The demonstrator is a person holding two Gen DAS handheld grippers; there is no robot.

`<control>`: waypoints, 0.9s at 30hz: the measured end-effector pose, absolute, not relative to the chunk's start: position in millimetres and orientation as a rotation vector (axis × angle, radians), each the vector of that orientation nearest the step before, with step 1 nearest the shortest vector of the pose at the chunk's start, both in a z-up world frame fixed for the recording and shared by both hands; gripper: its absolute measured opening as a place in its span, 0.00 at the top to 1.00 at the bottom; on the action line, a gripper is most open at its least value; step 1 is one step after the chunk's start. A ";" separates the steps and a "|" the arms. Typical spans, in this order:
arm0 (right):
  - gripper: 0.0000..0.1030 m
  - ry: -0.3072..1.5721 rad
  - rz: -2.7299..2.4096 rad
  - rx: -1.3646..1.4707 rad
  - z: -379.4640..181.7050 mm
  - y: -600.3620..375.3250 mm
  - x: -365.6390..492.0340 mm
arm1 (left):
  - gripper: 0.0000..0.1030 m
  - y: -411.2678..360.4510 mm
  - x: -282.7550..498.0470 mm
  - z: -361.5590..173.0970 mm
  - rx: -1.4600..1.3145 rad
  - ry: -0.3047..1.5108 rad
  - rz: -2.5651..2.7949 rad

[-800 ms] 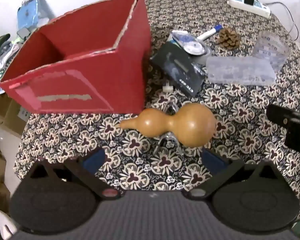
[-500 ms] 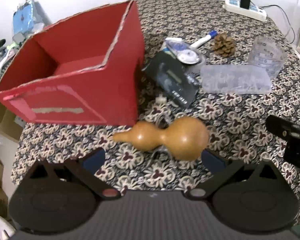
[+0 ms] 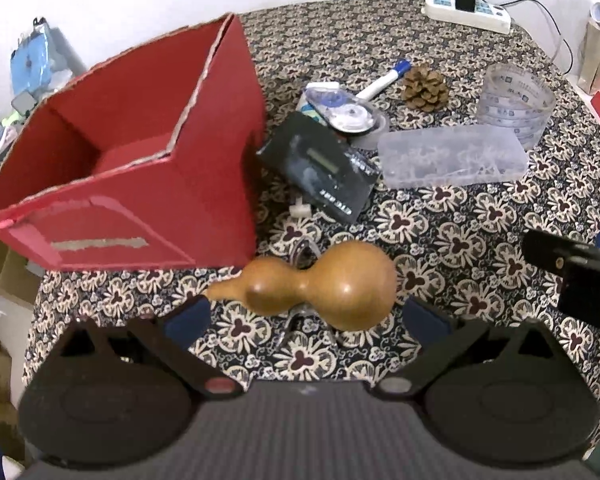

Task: Organize rigid objects
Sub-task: 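Move the right tool toward the wooden gourd on the table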

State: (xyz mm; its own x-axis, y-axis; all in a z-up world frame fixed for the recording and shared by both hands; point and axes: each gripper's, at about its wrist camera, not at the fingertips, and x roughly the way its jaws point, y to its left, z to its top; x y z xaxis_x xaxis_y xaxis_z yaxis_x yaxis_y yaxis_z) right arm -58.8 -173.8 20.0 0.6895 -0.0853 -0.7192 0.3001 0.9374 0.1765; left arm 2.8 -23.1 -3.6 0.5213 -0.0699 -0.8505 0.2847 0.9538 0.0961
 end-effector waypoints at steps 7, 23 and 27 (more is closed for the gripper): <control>0.37 0.810 -0.194 0.288 15.8 -166.7 -54.9 | 0.01 -15.0 4.2 -11.8 0.223 1.054 -0.199; 0.37 0.880 -0.184 0.310 9.4 -158.8 -45.1 | 0.01 -10.8 10.5 -16.9 0.231 1.089 -0.197; 0.37 0.889 -0.186 0.318 8.1 -156.6 -42.2 | 0.01 -9.5 12.7 -18.0 0.241 1.083 -0.212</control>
State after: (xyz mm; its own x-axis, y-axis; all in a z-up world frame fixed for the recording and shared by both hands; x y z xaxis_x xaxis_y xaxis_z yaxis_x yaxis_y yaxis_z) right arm -42.2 -156.6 8.1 0.6185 -0.0276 -0.7853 0.2894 0.9372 0.1950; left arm 12.7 -9.5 -18.0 0.4533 -0.0526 -0.8898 0.2871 0.9537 0.0899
